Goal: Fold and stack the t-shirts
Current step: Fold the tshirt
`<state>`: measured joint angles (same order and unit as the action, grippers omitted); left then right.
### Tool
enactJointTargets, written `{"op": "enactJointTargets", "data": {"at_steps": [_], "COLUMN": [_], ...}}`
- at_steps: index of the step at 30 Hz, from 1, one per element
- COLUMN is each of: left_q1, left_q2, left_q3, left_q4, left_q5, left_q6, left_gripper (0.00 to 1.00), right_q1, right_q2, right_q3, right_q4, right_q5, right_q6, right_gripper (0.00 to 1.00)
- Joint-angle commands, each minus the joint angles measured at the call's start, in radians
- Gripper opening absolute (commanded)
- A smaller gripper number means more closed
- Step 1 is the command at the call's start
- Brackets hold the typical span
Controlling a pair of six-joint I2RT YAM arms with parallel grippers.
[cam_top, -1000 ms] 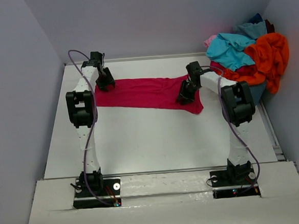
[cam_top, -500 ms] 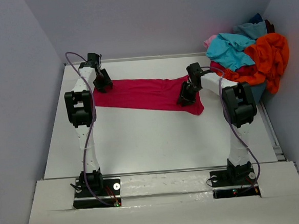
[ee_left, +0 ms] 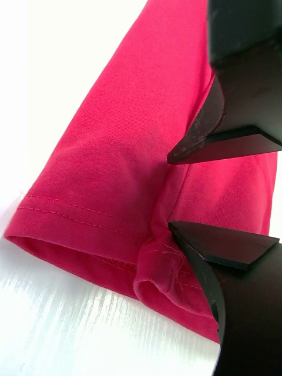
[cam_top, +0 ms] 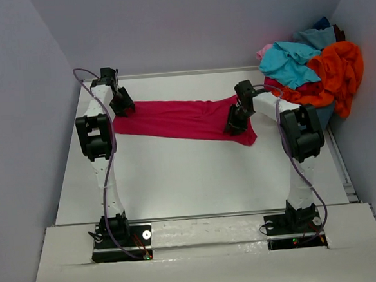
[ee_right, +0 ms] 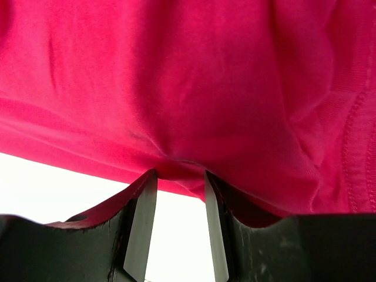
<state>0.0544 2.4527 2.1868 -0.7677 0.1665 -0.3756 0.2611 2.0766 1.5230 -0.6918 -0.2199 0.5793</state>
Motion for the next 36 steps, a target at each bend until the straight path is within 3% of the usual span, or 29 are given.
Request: {"op": "enactJointTargets", "data": {"at_steps": [1, 11, 26, 36], "left_q1": [0.028, 0.010, -0.019, -0.074], "left_q2": [0.026, -0.083, -0.181, -0.290], "left_q3": [0.007, -0.188, -0.335, -0.507], "left_q4": [-0.038, -0.001, -0.007, 0.002], "left_q5": [-0.053, -0.107, -0.157, -0.265], "left_q6": [0.027, 0.007, 0.004, -0.013], "left_gripper": [0.57, 0.56, 0.55, 0.51], "right_q1": [-0.019, -0.019, -0.028, -0.028], "right_q2": [-0.001, 0.046, 0.226, 0.321], "right_q3": [-0.004, 0.164, 0.373, 0.558], "right_q4": [-0.104, -0.146, -0.195, -0.287], "right_q5": [0.093, 0.073, 0.051, 0.057], "right_q6": [-0.029, -0.016, -0.015, -0.033], "right_gripper": [0.45, 0.45, 0.46, 0.47]}}
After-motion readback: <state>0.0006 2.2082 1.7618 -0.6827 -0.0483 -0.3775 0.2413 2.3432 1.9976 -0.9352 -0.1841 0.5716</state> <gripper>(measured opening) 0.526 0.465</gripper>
